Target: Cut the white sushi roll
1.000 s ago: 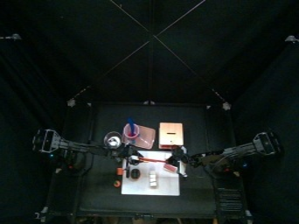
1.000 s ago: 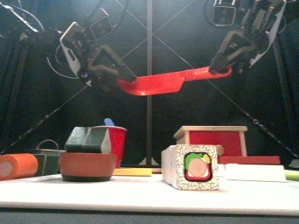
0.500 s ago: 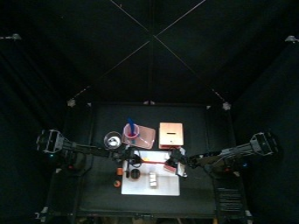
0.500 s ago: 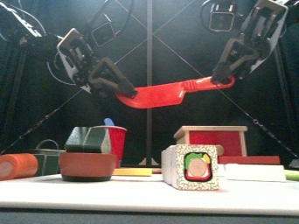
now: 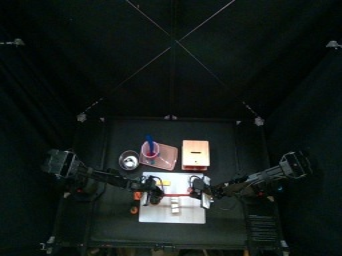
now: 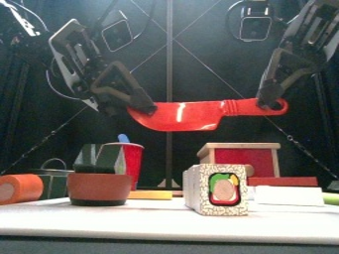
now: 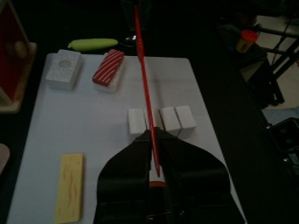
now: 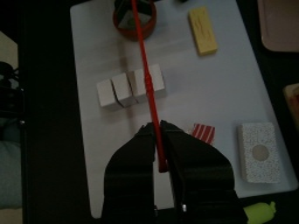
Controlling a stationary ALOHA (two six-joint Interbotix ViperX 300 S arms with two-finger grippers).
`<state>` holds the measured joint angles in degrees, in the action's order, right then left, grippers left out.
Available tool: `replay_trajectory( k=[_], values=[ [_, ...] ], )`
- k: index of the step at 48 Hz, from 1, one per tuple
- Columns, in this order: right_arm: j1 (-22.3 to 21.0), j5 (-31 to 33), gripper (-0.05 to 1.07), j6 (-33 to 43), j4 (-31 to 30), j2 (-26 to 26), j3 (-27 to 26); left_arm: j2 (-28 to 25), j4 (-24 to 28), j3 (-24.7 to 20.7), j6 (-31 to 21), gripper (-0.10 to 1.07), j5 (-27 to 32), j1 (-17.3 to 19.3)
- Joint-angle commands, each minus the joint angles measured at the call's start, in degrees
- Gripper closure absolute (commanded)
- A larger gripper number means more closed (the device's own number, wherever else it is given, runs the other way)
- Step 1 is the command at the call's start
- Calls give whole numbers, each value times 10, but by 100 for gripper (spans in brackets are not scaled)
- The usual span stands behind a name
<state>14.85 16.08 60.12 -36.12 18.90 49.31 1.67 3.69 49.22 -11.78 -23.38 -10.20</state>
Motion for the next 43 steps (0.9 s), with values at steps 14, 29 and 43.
replay_trajectory(
  k=[14,29,43],
  values=[
    [-7,5,82,-1,4,-32,-19,-47,-12,-47,2,50,-8,-13],
    [-9,6,82,-2,4,-44,-14,-70,-11,-52,4,50,-7,-13],
    [-6,6,82,4,8,-63,-11,-88,-11,-54,4,50,-7,-13]
  ],
)
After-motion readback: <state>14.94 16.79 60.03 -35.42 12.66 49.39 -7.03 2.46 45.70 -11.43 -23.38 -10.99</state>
